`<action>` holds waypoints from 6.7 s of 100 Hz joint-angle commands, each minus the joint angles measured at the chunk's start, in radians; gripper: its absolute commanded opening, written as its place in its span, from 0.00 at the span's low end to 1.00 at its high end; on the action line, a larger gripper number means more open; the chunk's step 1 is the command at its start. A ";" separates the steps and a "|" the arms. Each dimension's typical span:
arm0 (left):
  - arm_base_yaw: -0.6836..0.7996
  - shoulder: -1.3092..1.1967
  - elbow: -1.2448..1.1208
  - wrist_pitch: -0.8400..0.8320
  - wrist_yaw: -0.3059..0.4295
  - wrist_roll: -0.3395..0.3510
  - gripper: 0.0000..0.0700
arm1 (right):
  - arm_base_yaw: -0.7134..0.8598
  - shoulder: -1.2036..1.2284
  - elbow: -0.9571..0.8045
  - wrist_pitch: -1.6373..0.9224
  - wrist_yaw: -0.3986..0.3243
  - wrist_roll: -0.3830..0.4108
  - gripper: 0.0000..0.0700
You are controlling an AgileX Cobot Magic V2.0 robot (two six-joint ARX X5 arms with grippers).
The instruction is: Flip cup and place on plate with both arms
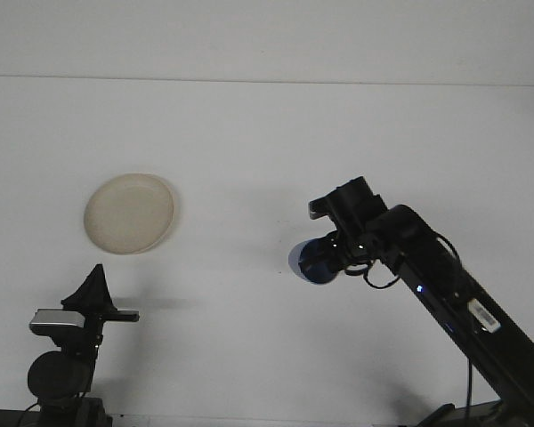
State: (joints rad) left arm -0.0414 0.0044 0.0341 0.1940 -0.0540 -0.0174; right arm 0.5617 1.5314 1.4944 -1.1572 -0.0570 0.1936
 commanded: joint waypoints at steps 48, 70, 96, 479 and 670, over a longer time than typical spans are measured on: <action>0.000 -0.001 -0.020 0.011 0.002 -0.006 0.02 | 0.107 0.290 0.161 -0.084 0.014 -0.068 0.01; 0.000 -0.001 -0.020 0.011 0.002 -0.006 0.02 | 0.106 0.321 0.161 -0.084 0.032 -0.068 0.01; 0.000 -0.001 -0.020 0.011 0.002 -0.006 0.02 | 0.107 0.338 0.161 -0.076 0.031 -0.071 0.04; 0.000 -0.001 -0.005 0.041 0.002 0.003 0.02 | -0.574 -1.041 -0.883 0.821 -0.048 -0.243 0.70; 0.000 0.947 1.145 -1.128 0.004 -0.080 0.64 | -0.574 -1.041 -0.883 0.821 -0.048 -0.233 0.70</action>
State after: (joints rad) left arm -0.0414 0.9478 1.1618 -0.9302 -0.0532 -0.0917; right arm -0.0135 0.4877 0.5995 -0.3470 -0.1051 -0.0483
